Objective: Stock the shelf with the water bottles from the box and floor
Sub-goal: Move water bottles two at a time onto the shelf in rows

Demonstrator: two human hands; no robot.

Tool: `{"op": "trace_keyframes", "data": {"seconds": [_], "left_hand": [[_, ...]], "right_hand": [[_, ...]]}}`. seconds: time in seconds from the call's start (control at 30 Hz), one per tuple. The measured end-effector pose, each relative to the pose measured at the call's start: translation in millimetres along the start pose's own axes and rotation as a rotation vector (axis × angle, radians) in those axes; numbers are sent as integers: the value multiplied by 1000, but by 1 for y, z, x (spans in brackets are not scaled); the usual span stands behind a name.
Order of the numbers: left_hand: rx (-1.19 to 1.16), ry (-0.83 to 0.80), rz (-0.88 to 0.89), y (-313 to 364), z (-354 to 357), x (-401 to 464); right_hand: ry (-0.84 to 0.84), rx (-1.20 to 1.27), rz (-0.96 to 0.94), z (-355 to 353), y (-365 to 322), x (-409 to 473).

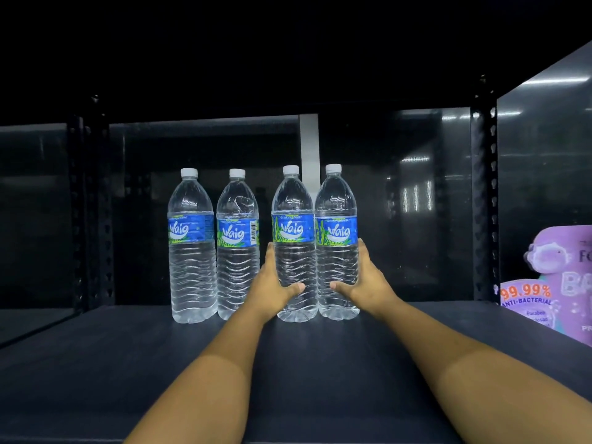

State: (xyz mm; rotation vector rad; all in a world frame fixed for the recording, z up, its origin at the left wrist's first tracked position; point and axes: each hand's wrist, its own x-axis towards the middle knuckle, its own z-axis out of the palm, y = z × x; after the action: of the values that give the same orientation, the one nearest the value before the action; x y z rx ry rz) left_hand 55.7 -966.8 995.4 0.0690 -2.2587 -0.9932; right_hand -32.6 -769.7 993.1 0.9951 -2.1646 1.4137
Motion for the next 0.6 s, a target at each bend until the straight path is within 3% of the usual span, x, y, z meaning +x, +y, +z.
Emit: {"op": "trace_keyframes", "data": {"seconds": [0.3,0.6], "left_hand": [[150,-167,-61,17,-9,-13],[327,-280,-127,26,-11,-46]], "right_hand": [[-51,-99,122,-4,-10,-3],[-228,-255,219,-9,-23,-29]]}}
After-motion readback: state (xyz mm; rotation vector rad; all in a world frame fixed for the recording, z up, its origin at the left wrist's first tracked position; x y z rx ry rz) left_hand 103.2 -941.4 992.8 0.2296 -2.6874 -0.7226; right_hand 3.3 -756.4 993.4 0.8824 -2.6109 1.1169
